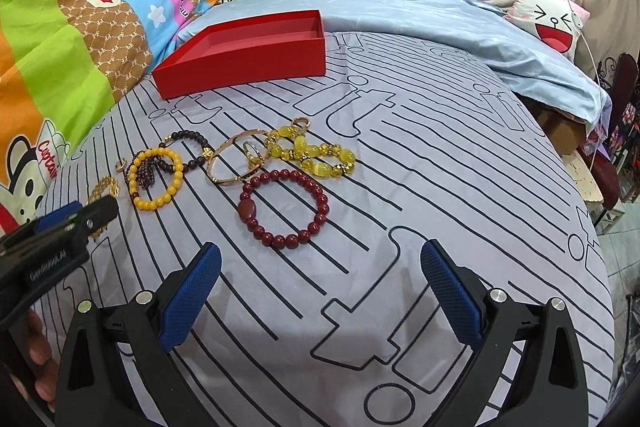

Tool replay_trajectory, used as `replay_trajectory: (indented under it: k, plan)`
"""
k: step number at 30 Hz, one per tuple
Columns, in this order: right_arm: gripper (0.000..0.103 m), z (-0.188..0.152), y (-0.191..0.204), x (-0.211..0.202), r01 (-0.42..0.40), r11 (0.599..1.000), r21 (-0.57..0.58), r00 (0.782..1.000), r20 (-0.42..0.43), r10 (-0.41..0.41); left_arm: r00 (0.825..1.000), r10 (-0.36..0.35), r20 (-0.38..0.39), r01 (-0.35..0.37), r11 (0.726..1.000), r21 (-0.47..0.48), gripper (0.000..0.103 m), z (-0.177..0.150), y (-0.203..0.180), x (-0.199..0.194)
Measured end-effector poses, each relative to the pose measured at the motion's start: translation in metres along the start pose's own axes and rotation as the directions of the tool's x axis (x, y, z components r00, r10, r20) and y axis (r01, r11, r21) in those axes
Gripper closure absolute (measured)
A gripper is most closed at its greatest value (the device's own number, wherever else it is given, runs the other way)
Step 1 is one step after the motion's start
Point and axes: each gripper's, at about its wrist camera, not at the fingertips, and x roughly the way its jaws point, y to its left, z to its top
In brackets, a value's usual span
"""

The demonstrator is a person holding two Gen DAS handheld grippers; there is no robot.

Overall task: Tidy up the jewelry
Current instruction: 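Grasp the gold twisted cuff with the left tool while the right tool grasps the dark red bead bracelet, then carry both bracelets into the red tray and open both tools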

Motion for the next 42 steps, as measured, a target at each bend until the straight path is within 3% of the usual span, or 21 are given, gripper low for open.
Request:
replay_trajectory:
  k: [6, 11, 16, 17, 27, 35, 42]
  plan:
    - [0.009, 0.007, -0.003, 0.004, 0.001, 1.0, 0.001, 1.0, 0.005, -0.001, 1.0, -0.002, -0.008, 0.002, 1.0, 0.002, 0.049, -0.007, -0.003, 0.004]
    - [0.022, 0.016, -0.007, 0.02, 0.009, 1.0, 0.023, 1.0, -0.025, -0.008, 1.0, 0.001, -0.006, -0.001, 1.0, 0.007, 0.049, -0.008, -0.005, 0.006]
    - [0.044, 0.021, -0.008, 0.039, 0.01, 0.999, 0.042, 0.997, -0.08, -0.006, 1.0, 0.002, -0.005, -0.002, 1.0, 0.008, 0.049, -0.009, -0.005, 0.006]
    - [0.045, 0.021, -0.006, 0.039, 0.02, 0.999, 0.03, 0.997, -0.072, -0.018, 1.0, 0.001, -0.004, -0.001, 1.0, 0.008, 0.049, -0.009, -0.005, 0.006]
    - [0.096, 0.02, 0.005, 0.039, 0.003, 1.0, -0.021, 0.998, -0.067, -0.004, 1.0, -0.001, -0.004, 0.001, 1.0, 0.007, 0.049, -0.009, -0.006, 0.006]
    - [0.096, 0.02, -0.005, 0.022, -0.026, 1.0, 0.012, 0.997, -0.077, 0.027, 1.0, -0.017, -0.014, 0.017, 1.0, -0.013, 0.049, -0.004, -0.002, 0.002]
    - [0.096, 0.04, -0.011, 0.0, -0.052, 0.998, 0.021, 0.997, -0.05, 0.053, 0.999, -0.038, -0.015, 0.038, 0.999, -0.014, 0.049, 0.021, -0.005, -0.012]
